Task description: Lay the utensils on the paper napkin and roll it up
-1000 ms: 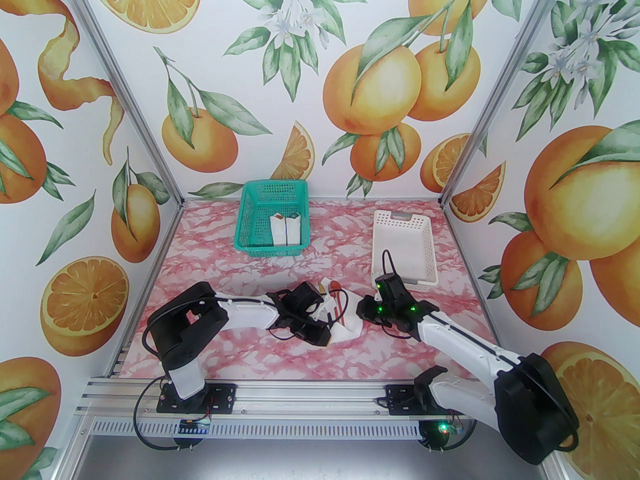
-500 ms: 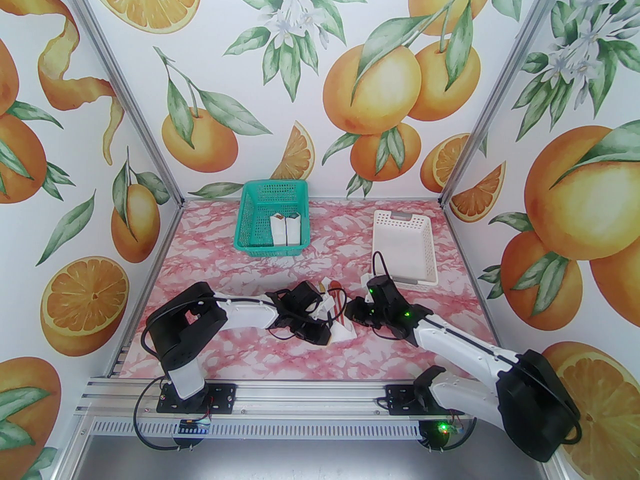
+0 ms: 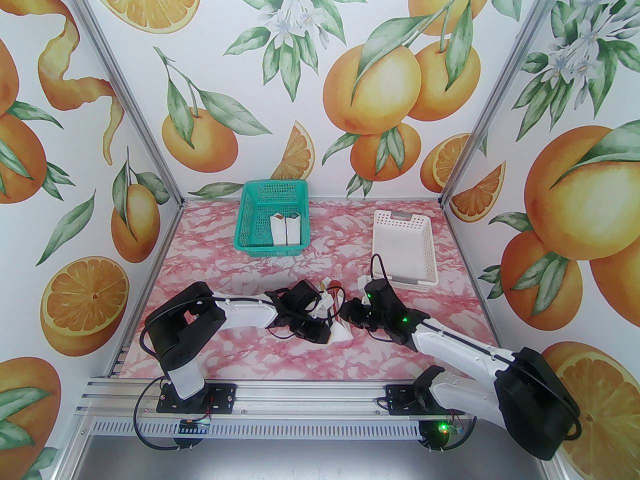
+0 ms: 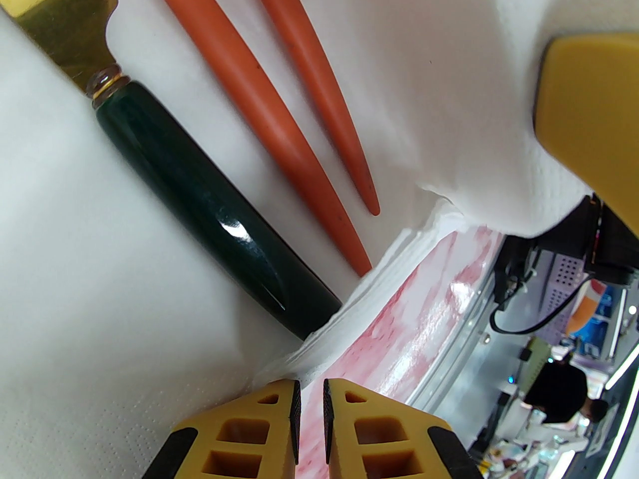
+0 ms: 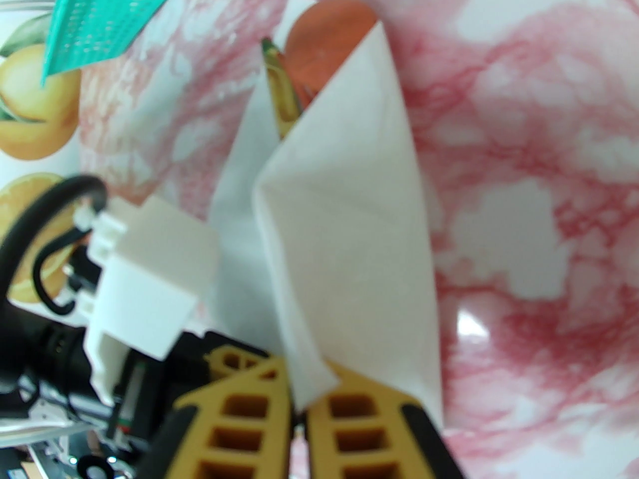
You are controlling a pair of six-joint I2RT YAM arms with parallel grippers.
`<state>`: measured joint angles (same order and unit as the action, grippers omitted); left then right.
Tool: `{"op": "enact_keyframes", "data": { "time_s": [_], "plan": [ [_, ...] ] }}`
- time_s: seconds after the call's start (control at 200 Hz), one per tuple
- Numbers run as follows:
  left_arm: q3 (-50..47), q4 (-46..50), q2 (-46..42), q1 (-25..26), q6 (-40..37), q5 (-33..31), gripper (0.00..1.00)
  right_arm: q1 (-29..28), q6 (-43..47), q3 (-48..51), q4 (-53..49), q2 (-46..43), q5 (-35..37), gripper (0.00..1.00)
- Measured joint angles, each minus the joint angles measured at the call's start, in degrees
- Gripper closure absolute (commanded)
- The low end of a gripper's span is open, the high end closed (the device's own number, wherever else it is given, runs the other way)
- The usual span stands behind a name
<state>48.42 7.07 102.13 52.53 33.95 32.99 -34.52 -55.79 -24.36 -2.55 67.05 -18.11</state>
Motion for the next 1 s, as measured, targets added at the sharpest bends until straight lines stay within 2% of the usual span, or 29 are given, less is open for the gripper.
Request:
{"op": "enact_keyframes", "data": {
  "time_s": [0.62,1.001],
  "plan": [
    [0.0,0.0,0.0,0.0,0.2,0.0,0.85,-5.6,-5.6,0.3,11.4,10.0,-0.2,0.88],
    [0.0,0.0,0.0,0.0,0.2,0.0,0.85,-7.1,-7.5,0.3,16.5,15.3,0.1,0.86]
  ]
}}
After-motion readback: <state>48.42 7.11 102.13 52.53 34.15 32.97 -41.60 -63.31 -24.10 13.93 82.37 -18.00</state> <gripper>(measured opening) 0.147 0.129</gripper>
